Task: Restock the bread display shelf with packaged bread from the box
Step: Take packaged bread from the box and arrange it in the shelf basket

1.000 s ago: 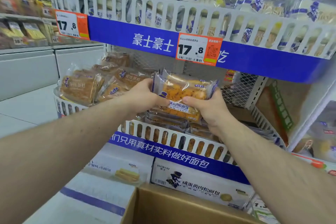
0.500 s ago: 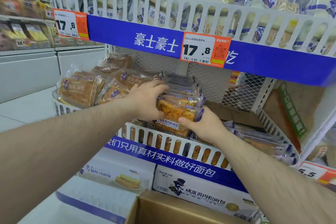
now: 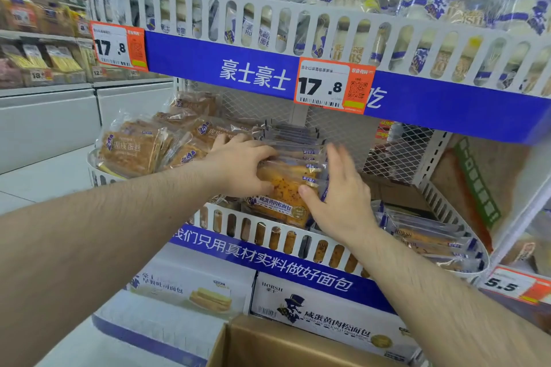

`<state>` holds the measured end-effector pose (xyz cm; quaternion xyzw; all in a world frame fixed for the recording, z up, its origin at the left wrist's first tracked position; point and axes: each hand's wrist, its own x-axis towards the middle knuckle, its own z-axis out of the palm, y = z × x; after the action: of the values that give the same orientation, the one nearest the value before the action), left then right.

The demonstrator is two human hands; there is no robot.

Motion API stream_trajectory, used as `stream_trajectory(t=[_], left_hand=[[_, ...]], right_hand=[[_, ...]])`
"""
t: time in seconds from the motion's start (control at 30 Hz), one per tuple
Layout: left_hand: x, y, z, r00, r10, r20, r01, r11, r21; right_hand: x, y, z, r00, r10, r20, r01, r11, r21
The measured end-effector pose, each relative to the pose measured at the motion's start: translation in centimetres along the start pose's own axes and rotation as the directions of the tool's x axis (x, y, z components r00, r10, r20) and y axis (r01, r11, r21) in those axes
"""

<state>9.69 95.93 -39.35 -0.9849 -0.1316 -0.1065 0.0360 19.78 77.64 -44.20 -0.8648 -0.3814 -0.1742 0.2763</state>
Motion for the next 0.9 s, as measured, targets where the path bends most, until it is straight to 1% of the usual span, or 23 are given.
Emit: stream_trajectory(t=[0.03, 0.1, 0.17, 0.23, 0.27, 0.3, 0.37, 0.4, 0.43, 0.47, 0.5, 0.53, 0.57, 0.6, 0.63, 0.67, 0.7, 0.73, 0.77, 0.8, 0.83, 0.87, 0.9], left_hand=[[0.0, 0.2, -0.1, 1.0, -0.003, 0.025, 0.002, 1.0, 0.02], [0.0, 0.6, -0.4, 0.997, -0.019, 0.074, 0.013, 0.997, 0.077], [-0.2, 0.9, -1.1, 0.996, -0.038, 0.083, 0.029, 0.993, 0.115], [-0.7, 1.6, -1.8, 0.999, -0.04, 0.035, 0.036, 0.992, 0.124], [-1.3, 2.2, -2.0, 1.0, -0.022, -0.021, 0.024, 0.994, 0.104], [-2.1, 3.1, -2.1, 0.995, 0.004, -0.096, 0.003, 0.998, 0.065], [-4.6, 5.5, -1.7, 0.964, 0.041, -0.264, -0.065, 0.994, -0.085], [-6.5, 6.9, -0.9, 0.951, 0.034, -0.308, -0.095, 0.978, -0.185], [-8.1, 8.2, -0.3, 0.946, 0.033, -0.322, -0.124, 0.956, -0.266], [-9.8, 9.4, 0.5, 0.957, 0.043, -0.285, -0.14, 0.934, -0.33], [-11.7, 10.7, 1.5, 0.978, 0.06, -0.199, -0.133, 0.916, -0.379], [-13.4, 11.9, 2.5, 0.992, 0.096, -0.079, -0.119, 0.911, -0.395], [-14.9, 12.9, 3.4, 0.987, 0.141, 0.073, -0.102, 0.916, -0.388], [-16.1, 13.7, 4.2, 0.953, 0.19, 0.235, -0.094, 0.926, -0.366], [-17.1, 14.4, 4.9, 0.893, 0.235, 0.383, -0.103, 0.937, -0.335], [-17.7, 14.9, 5.7, 0.829, 0.259, 0.496, -0.111, 0.945, -0.308], [-18.0, 15.3, 6.5, 0.78, 0.264, 0.568, -0.11, 0.95, -0.292], [-18.1, 15.5, 7.3, 0.75, 0.259, 0.609, -0.1, 0.954, -0.283], [-18.1, 15.6, 8.1, 0.734, 0.252, 0.631, -0.086, 0.956, -0.281], [-18.0, 15.6, 8.8, 0.719, 0.247, 0.649, -0.071, 0.956, -0.284], [-17.9, 15.5, 9.4, 0.696, 0.246, 0.674, -0.054, 0.955, -0.293], [-17.8, 15.4, 10.1, 0.664, 0.25, 0.705, -0.034, 0.952, -0.305], [-17.7, 15.2, 10.7, 0.631, 0.255, 0.733, -0.017, 0.949, -0.315]], right_hand=[[0.1, 0.1, -0.2, 0.998, -0.045, 0.041, 0.047, 0.998, -0.049], [0.1, 0.6, -0.1, 0.987, -0.047, 0.154, 0.062, 0.994, -0.094], [0.0, 0.9, -0.3, 0.978, -0.025, 0.207, 0.037, 0.998, -0.052], [-0.1, 0.7, -0.9, 0.979, -0.012, 0.205, 0.016, 1.0, -0.02], [-0.3, 0.6, -1.3, 0.982, -0.007, 0.189, 0.009, 1.0, -0.008], [-0.7, 0.5, -1.8, 0.987, 0.003, 0.16, -0.003, 1.0, 0.004], [-2.3, 0.0, -2.8, 0.999, 0.016, 0.042, -0.018, 0.999, 0.04], [-3.9, -0.2, -3.2, 0.999, -0.006, -0.046, 0.009, 0.997, 0.081], [-5.4, -0.5, -3.6, 0.984, -0.056, -0.166, 0.079, 0.987, 0.139], [-7.3, -0.7, -3.8, 0.957, -0.112, -0.268, 0.164, 0.969, 0.182], [-9.5, -0.7, -3.7, 0.933, -0.158, -0.325, 0.232, 0.951, 0.205], [-11.8, -0.4, -3.2, 0.923, -0.183, -0.337, 0.266, 0.939, 0.219], [-14.1, -0.1, -2.6, 0.937, -0.182, -0.297, 0.259, 0.934, 0.244], [-16.2, 0.4, -1.9, 0.958, -0.164, -0.235, 0.227, 0.935, 0.273], [-18.2, 1.1, -1.1, 0.976, -0.138, -0.17, 0.183, 0.94, 0.287], [-19.9, 1.8, -0.3, 0.99, -0.104, -0.097, 0.128, 0.949, 0.288], [-21.5, 2.4, 0.6, 0.999, -0.053, -0.01, 0.054, 0.958, 0.28], [-22.8, 3.1, 1.5, 0.996, 0.021, 0.089, -0.044, 0.962, 0.268], [-23.9, 3.9, 2.5, 0.972, 0.123, 0.202, -0.172, 0.954, 0.246], [-25.0, 4.6, 3.6, 0.919, 0.231, 0.319, -0.305, 0.93, 0.205], [-26.1, 5.5, 4.7, 0.84, 0.33, 0.43, -0.424, 0.895, 0.14], [-27.2, 6.3, 5.9, 0.745, 0.411, 0.525, -0.513, 0.856, 0.058], [-28.3, 7.2, 7.2, 0.646, 0.469, 0.603, -0.572, 0.82, -0.026]])
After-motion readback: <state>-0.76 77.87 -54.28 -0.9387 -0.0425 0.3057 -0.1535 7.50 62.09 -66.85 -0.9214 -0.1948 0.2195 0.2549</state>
